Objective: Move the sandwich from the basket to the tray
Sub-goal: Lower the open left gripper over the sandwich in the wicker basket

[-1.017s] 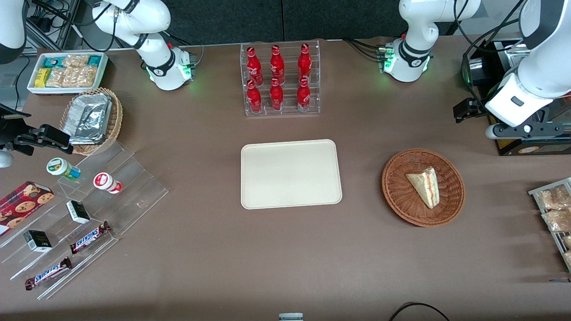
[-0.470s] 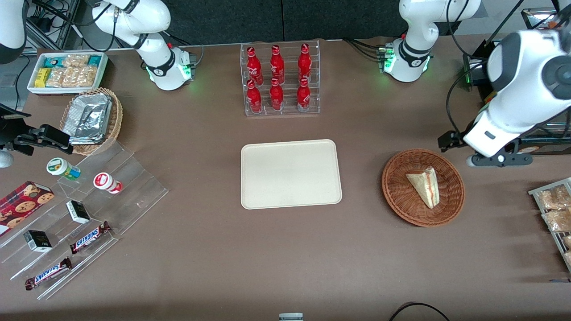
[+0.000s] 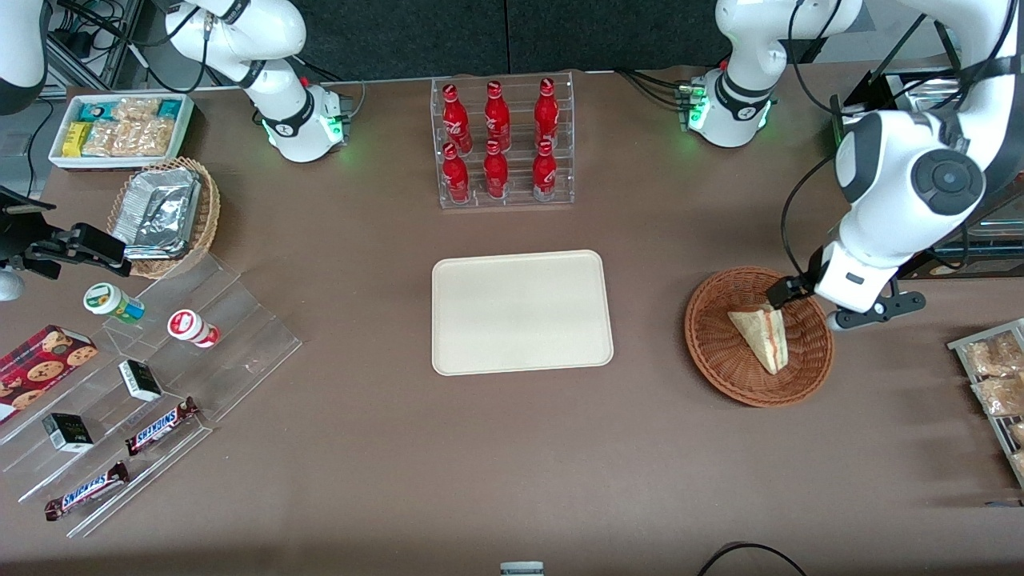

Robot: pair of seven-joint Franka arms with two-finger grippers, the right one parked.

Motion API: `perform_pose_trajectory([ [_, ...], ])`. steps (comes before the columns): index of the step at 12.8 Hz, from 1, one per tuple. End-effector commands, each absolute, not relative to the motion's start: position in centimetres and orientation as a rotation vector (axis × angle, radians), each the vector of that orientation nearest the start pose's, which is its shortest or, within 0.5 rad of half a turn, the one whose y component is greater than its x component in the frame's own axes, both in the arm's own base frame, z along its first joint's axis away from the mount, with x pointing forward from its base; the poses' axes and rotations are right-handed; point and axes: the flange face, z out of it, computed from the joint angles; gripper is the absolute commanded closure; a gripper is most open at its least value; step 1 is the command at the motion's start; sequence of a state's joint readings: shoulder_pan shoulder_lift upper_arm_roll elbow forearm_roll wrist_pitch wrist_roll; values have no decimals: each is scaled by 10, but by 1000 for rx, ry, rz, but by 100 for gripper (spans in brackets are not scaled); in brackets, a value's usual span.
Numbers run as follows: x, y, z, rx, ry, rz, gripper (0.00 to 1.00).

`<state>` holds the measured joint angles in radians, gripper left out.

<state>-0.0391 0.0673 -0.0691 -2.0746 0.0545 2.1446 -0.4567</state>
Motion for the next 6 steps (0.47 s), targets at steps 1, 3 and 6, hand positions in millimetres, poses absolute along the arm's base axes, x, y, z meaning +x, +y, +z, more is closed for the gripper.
perform_pose_trajectory([
  [1, 555, -55, 374, -3048, -624, -24, 0],
  [3, 549, -50, 346, -3042, -671, -24, 0],
  [6, 551, -49, 313, -3044, -714, -47, 0],
])
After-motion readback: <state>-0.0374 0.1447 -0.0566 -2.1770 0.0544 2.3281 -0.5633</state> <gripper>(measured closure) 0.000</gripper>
